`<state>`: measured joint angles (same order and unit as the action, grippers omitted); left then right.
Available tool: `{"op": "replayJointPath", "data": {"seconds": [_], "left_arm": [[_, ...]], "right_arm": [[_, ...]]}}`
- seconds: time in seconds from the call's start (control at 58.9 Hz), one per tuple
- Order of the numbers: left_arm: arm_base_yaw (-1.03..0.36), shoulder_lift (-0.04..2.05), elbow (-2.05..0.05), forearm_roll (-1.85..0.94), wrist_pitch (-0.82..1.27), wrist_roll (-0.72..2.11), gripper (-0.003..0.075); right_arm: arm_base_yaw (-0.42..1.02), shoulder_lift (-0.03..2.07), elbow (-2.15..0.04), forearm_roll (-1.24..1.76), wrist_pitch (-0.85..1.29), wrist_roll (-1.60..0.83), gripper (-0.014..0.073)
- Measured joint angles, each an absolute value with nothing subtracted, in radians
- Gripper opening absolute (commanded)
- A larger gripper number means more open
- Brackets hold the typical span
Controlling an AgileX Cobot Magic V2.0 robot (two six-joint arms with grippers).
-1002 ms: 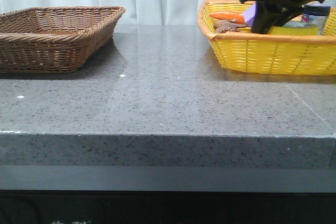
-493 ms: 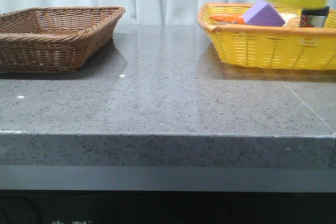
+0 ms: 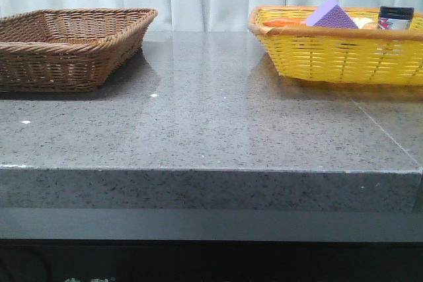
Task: Transfer tape with both arms
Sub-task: 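Lift the tape roll and set it on the table between baskets, then open the right gripper and withdraw it from the tape roll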
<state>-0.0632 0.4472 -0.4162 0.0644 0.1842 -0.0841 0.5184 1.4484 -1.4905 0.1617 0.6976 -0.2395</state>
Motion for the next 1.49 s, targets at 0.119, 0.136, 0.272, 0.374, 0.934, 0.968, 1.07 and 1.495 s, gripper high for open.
{"op": "replayJointPath", "data": {"seconds": [0.119, 0.136, 0.272, 0.374, 0.934, 0.968, 1.07, 1.495], "left_arm": [[-0.063, 0.447, -0.416, 0.064, 0.184, -0.084, 0.0672], [-0.063, 0.447, -0.416, 0.064, 0.184, -0.084, 0.0672], [-0.063, 0.447, -0.416, 0.064, 0.184, -0.084, 0.0672], [-0.063, 0.447, -0.416, 0.064, 0.184, -0.084, 0.0672], [-0.063, 0.447, -0.416, 0.064, 0.182, -0.084, 0.0672], [-0.063, 0.447, -0.416, 0.064, 0.182, -0.084, 0.0672], [-0.063, 0.447, -0.416, 0.064, 0.182, -0.084, 0.0672], [-0.063, 0.447, -0.416, 0.064, 0.182, -0.084, 0.0672]], "right_arm": [[0.631, 1.468, -1.452, 0.164, 0.693, -0.246, -0.0024], [0.643, 1.472, -1.448, 0.164, 0.693, -0.246, -0.0024], [0.727, 1.540, -1.417, 0.164, 0.693, -0.248, -0.0024], [0.764, 1.592, -1.395, 0.164, 0.693, -0.250, -0.0024], [0.793, 1.735, -1.394, 0.166, 0.690, -0.253, 0.0389], [0.793, 1.731, -1.400, 0.166, 0.692, -0.253, 0.0398], [0.793, 1.698, -1.420, 0.166, 0.704, -0.253, 0.0392], [0.782, 1.548, -1.474, 0.170, 0.711, -0.168, -0.0084]]}}
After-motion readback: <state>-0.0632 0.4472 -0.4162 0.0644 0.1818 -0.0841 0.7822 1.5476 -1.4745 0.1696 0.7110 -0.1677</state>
